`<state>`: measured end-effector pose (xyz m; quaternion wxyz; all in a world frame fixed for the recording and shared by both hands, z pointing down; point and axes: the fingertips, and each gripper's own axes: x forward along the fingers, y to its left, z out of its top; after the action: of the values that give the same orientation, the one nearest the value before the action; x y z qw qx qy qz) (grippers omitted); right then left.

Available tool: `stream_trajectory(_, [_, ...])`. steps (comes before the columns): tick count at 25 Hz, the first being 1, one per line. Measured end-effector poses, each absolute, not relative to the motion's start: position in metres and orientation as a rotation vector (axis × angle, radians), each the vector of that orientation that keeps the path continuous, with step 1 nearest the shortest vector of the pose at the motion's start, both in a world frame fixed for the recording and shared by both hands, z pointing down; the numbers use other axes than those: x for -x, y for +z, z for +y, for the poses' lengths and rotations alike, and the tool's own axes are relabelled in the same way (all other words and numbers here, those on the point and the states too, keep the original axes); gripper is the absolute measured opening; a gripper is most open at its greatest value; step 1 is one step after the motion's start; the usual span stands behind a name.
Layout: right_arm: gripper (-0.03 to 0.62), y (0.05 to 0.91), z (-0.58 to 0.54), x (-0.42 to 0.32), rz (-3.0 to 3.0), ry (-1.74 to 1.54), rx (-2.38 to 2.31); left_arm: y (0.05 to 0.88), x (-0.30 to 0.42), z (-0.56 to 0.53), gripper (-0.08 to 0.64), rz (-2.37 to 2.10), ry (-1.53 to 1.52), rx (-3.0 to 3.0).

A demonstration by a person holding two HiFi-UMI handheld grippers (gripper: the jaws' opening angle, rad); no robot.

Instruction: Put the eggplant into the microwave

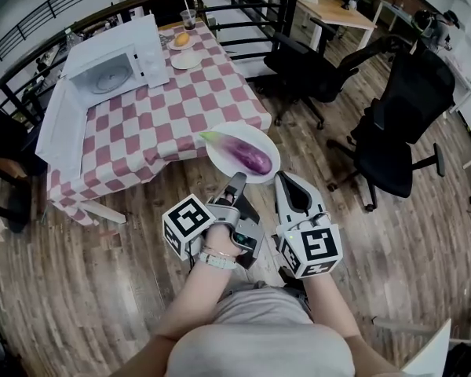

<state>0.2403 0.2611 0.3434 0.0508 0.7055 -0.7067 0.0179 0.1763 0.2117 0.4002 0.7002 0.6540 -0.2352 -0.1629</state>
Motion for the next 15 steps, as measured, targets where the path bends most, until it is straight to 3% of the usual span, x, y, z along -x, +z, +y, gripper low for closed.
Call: stream_trajectory(15, [0.023,0.35,0.186,-0.171,-2.239,0.048,-2.056,0.404,-0.107,0.142,0.017,-0.579,-0.42,-1.438])
